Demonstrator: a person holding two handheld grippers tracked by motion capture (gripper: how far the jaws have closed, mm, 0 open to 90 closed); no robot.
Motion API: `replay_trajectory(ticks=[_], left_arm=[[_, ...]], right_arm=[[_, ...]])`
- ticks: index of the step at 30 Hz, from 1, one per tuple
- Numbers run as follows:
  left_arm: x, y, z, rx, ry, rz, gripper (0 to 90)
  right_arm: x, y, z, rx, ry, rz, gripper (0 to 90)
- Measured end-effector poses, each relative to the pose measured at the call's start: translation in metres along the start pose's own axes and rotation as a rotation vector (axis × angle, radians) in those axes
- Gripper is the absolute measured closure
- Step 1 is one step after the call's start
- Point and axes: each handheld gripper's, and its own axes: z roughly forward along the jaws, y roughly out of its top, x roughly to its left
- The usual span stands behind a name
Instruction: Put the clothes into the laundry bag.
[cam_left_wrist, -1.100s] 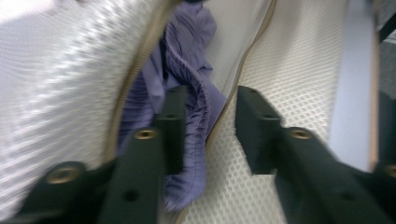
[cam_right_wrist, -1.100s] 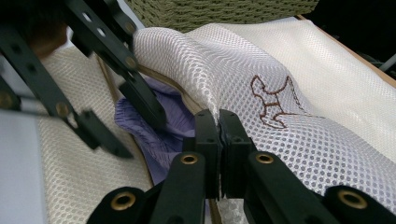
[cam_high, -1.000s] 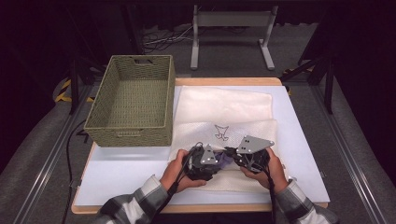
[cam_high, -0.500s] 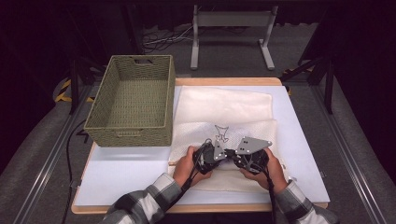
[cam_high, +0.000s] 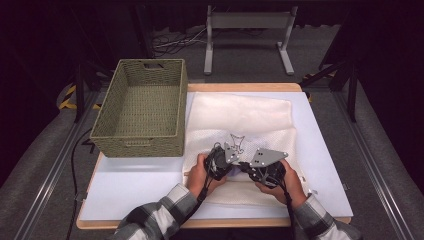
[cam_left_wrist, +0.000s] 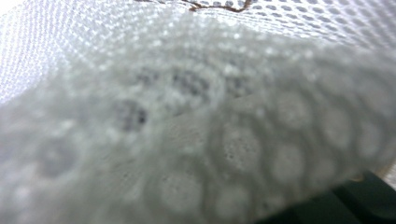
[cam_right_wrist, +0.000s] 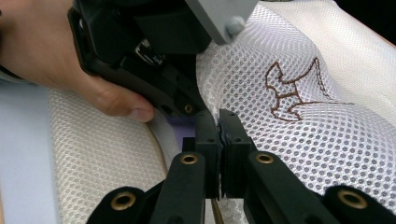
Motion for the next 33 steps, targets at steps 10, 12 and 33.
replay_trajectory(ticks=[10,12,33], left_arm=[[-0.005,-0.006,-0.042,-0.069,-0.126,0.075,72.7],[-0.005,-0.006,-0.05,-0.08,-0.151,0.092,81.1],[-0.01,-0.003,0.002,0.026,-0.02,0.101,90.0]], right_arm=[[-0.005,-0.001,-0.014,-0.044,-0.035,0.015,88.0],[-0.004,-0.001,-0.015,-0.048,-0.038,0.01,88.0],[0.0,-0.004,-0.007,-0.003,-0.013,0.003,87.9]])
